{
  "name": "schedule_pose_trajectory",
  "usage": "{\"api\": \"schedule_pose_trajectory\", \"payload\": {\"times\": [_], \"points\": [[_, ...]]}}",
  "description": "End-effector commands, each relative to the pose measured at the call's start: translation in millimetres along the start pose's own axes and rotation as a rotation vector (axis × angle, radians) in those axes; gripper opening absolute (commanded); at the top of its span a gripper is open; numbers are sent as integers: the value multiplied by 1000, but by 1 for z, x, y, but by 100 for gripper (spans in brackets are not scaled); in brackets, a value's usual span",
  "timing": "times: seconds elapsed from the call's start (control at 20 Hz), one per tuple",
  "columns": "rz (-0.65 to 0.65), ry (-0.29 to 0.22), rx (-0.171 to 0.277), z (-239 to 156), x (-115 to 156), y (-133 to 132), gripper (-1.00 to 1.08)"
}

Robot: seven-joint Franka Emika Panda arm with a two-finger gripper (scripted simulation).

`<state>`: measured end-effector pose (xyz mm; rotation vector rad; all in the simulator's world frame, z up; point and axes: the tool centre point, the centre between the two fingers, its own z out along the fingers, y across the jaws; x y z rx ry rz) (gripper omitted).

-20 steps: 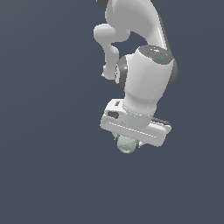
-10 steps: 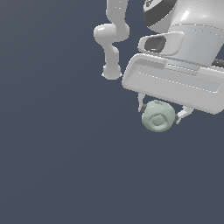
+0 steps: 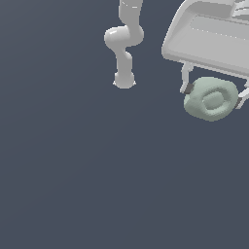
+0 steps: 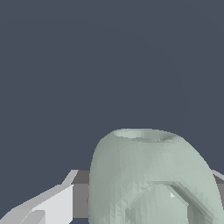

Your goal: Pick up the object and move it to a goal position.

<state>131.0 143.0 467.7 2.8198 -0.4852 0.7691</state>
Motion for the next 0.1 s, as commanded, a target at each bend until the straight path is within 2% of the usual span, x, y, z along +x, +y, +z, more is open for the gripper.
{"api": "schedule_pose_trajectory", "payload": {"times": [0.0,0.05], "points": [[-1,5,-4,-3,1,-1,-100],[-1,5,-4,-4,1,-1,-100]]}}
